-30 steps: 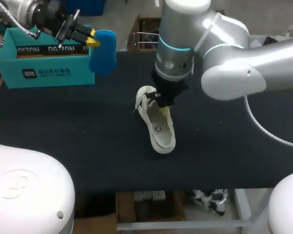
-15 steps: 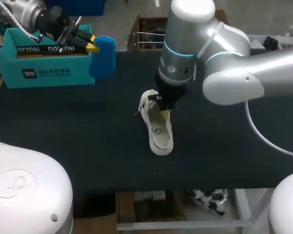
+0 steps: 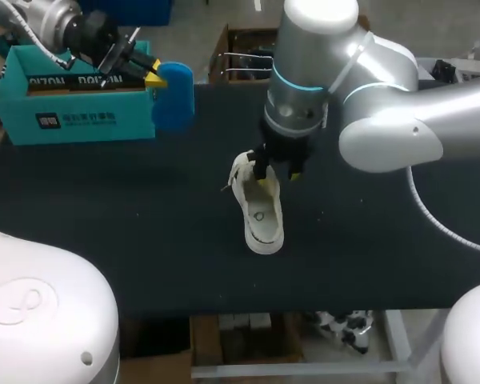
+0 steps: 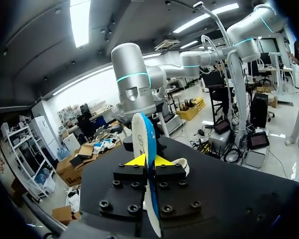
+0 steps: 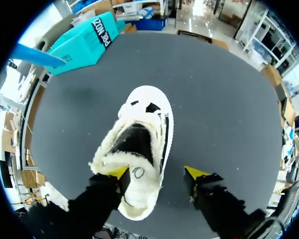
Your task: Open the shoe tongue, take the insole out of the shoe, put the insole back into the shoe, and pack the shoe into the shoebox
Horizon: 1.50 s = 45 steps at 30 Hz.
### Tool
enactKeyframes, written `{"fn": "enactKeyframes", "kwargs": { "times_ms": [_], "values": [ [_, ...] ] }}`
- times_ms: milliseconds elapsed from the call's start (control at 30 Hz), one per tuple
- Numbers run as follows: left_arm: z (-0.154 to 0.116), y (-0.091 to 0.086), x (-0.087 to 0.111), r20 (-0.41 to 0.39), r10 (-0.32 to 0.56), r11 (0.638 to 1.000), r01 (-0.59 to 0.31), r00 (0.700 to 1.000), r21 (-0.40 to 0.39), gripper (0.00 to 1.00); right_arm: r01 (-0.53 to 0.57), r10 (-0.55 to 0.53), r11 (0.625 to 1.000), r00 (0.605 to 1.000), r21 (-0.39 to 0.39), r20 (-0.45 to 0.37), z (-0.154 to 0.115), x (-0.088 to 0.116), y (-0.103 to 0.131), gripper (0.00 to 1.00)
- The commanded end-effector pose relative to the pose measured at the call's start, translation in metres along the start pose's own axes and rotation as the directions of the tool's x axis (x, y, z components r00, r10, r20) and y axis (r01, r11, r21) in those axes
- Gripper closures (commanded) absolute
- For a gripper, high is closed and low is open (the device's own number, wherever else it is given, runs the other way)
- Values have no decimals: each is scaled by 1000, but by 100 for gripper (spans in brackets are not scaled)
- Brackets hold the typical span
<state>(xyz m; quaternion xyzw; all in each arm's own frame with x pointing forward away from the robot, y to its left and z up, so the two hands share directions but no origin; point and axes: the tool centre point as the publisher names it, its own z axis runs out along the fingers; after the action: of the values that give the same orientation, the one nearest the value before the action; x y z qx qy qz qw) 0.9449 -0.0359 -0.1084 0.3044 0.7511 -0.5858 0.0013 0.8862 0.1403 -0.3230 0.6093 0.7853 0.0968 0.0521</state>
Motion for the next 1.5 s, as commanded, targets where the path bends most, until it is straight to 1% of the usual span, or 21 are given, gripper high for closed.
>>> {"fn": "enactKeyframes", "kwargs": {
  "times_ms": [33, 400, 433, 467, 500, 567, 633, 667, 700, 767, 833, 867, 933, 967, 1033, 1067, 1100, 1167, 1267, 1300, 1500],
  "values": [
    [5, -9, -2, -30, -12, 1000, 12, 999, -14, 100, 3, -4, 998, 1000, -60, -15, -18, -11, -21, 0],
    [5, -9, -2, -30, -12, 1000, 12, 999, -14, 100, 3, -4, 998, 1000, -60, -15, -18, -11, -21, 0],
    [5, -9, -2, -30, -12, 1000, 12, 999, -14, 100, 11, -11, 999, 1000, -42, -14, -17, -12, -16, 0],
    [7, -3, 2, -11, -4, 1000, 4, 1000, -1, 100, 15, -17, 999, 999, -45, -45, -18, -14, -11, 0],
    [7, 0, 4, 8, -24, 1000, 24, 1000, 11, 100, 7, -11, 999, 997, -49, -76, -21, -17, -7, 0],
    [10, 4, 9, 8, -40, 998, 40, 999, 58, 100, -12, 8, 999, 995, -35, -102, -26, -19, -3, 0],
    [13, 6, 11, 14, -75, 995, 74, 997, 68, 100, -51, 48, 998, 991, -21, -127, -34, -21, -2, 0],
    [14, 7, 11, 15, -91, 992, 89, 996, 93, 100, -49, 46, 999, 989, -18, -139, -37, -21, -2, 0],
    [15, 7, 12, 18, -98, 990, 96, 995, 104, 100, -69, 65, 997, 986, -25, -154, -40, -21, -3, 0],
    [19, 6, 15, 27, -121, 986, 117, 992, 115, 100, -104, 101, 995, 983, -13, -153, -45, -23, -5, 0],
    [22, 3, 17, 22, -145, 982, 142, 989, 124, 100, -140, 136, 990, 977, -8, -165, -50, -24, -10, 0],
    [24, 1, 18, 35, -156, 981, 150, 987, 125, 100, -143, 138, 990, 975, -15, -174, -52, -23, -12, 0],
    [28, -5, 20, 31, -162, 978, 157, 986, 136, 100, -177, 175, 984, 969, 1, -177, -55, -24, -17, 0],
    [29, -7, 22, 42, -173, 976, 165, 984, 145, 100, -212, 208, 977, 958, 2, -196, -57, -25, -20, 0],
    [33, -12, 24, 47, -186, 969, 176, 981, 171, 100, -284, 283, 958, 930, 34, -234, -59, -27, -28, 0],
    [36, -13, 25, 55, -200, 965, 188, 978, 181, 100, -331, 337, 941, 906, 66, -255, -59, -26, -32, 0],
    [39, -15, 26, 54, -216, 959, 202, 975, 201, 100, -369, 387, 921, 900, 121, -202, -58, -25, -37, 0],
    [46, -18, 28, 57, -238, 946, 218, 970, 238, 100, -395, 410, 908, 906, 136, -104, -61, -18, -46, 0],
    [57, -23, 31, 36, -258, 927, 237, 966, 292, 100, -395, 410, 908, 906, 136, -104, -61, -18, -46, 0],
    [59, -24, 32, 48, -267, 920, 240, 963, 309, 100, -395, 410, 908, 906, 136, -104, -61, -18, -46, 0],
    [80, -27, 36, 31, -298, 897, 269, 954, 352, 100, -395, 410, 908, 906, 136, -104, -61, -18, -46, 0]
  ]
}}
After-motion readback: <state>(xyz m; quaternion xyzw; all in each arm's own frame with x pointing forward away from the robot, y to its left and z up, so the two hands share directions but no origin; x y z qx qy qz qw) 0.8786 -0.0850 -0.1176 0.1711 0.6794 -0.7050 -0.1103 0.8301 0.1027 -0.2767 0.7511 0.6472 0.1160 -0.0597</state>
